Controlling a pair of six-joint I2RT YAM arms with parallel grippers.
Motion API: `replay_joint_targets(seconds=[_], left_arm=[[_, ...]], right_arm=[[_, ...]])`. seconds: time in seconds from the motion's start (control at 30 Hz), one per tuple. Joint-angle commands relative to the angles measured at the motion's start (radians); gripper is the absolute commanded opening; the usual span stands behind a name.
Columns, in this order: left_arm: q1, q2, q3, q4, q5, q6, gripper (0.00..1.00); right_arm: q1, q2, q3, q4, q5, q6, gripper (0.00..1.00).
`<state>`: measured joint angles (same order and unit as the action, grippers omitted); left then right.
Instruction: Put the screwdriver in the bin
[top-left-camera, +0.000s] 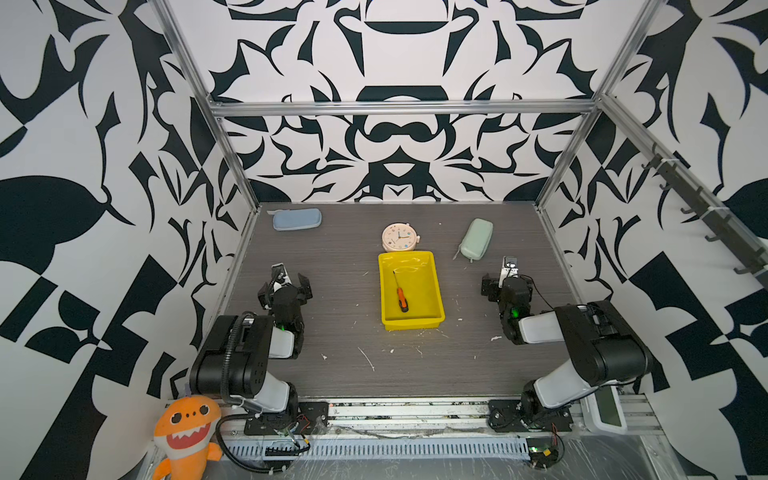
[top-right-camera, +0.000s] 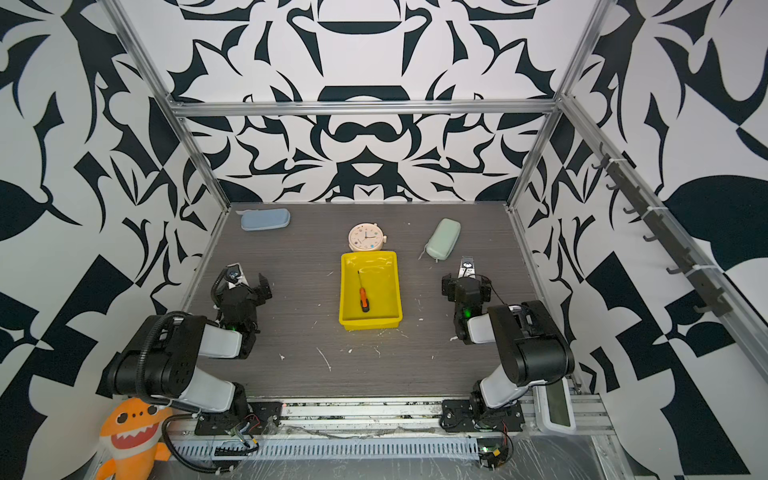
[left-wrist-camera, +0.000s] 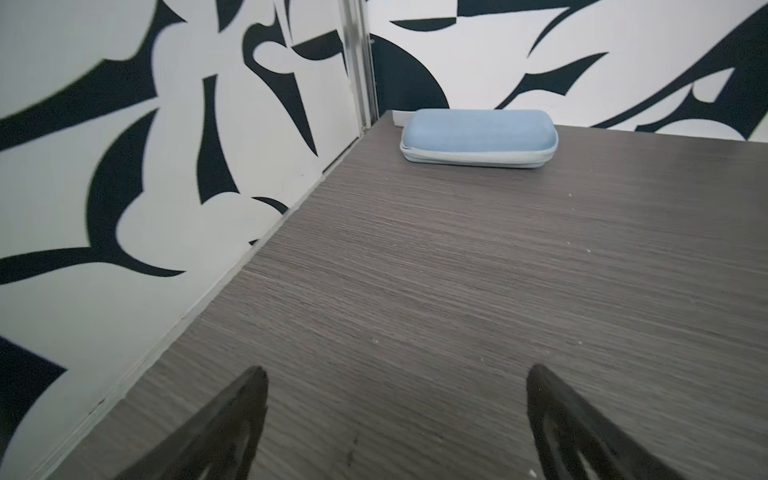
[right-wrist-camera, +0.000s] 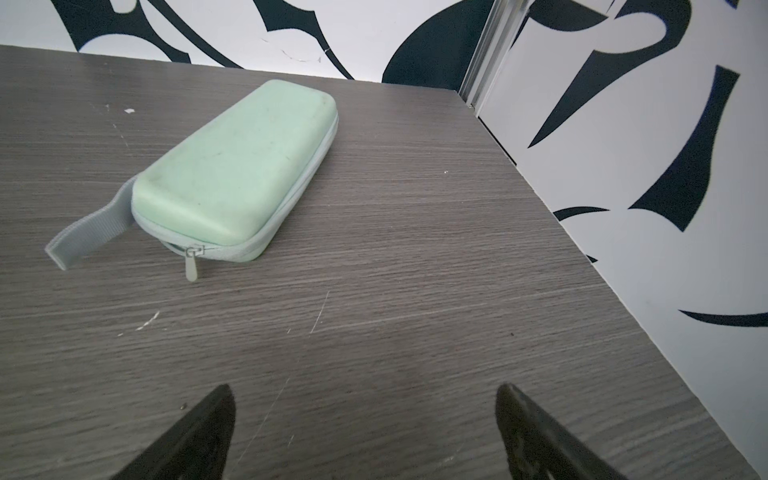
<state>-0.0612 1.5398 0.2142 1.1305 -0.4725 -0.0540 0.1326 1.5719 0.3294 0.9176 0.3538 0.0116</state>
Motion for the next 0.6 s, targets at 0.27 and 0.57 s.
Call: replay_joint_targets(seconds=[0.27, 0.57], left_arm=[[0.034, 0.028, 0.124, -0.125, 0.098, -0.021, 1.00], [0.034, 0.024, 0.128, -0.138, 0.097, -0.022, 1.00]], right_arm=[[0.004, -0.011, 0.011, 0.035, -0.001, -0.006, 1.00], [0.003, -0.011, 0.013, 0.033, -0.002, -0.006, 1.00]])
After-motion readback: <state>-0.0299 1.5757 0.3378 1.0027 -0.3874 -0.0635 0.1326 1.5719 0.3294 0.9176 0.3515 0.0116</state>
